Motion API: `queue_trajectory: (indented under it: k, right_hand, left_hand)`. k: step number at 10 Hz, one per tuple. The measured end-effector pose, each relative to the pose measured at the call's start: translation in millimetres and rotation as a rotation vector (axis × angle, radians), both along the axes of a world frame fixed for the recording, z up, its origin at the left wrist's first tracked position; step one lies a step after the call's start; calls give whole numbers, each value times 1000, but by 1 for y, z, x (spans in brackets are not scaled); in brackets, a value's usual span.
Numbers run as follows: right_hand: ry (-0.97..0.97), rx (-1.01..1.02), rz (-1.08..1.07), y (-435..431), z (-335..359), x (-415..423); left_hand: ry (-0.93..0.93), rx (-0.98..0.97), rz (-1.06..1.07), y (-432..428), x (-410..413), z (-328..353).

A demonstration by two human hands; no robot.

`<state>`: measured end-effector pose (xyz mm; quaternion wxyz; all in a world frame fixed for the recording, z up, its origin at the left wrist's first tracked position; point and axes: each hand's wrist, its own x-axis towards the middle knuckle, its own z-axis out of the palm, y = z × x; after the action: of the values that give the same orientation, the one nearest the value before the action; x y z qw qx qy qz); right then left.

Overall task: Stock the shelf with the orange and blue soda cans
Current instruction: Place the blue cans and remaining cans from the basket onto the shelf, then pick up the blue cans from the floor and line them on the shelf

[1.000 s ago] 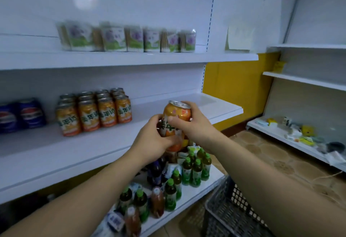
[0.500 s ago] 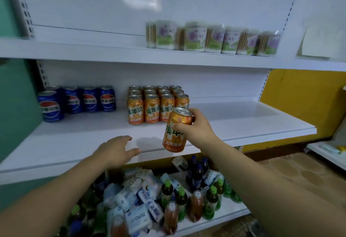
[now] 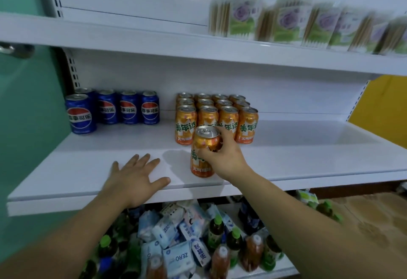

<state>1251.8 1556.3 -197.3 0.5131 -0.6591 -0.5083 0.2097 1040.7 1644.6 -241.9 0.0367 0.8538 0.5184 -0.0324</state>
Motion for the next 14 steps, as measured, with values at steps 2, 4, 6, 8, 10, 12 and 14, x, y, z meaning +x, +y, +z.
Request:
queue_trajectory:
  k: [2,4,6,8,10,12,14]
  right_hand:
    - [-148,60,-23,26,-20,-8]
    - [-119,119,-2,50,-25,-13]
    - [-95,120,-2,66,-29,-13]
    - [-134,112,-4,71,-33,-10]
    - [-110,98,-9,70,-32,-12]
    - [-193,-82,17,42,-19,0]
    - [-412,-317,-166,-34,8,49]
  left_hand:
    - [-7,9,-2,-2,0,1]
    - [-13,18,-3,-2,0,0]
    - [-21,19,-6,-2,0,-1]
    - [-26,20,-6,-2,0,-1]
    - [-41,19,-4,-3,-1,0]
    - [-36,-4,-9,-4,0,3]
    - [-20,-72,-6,-5,2,11]
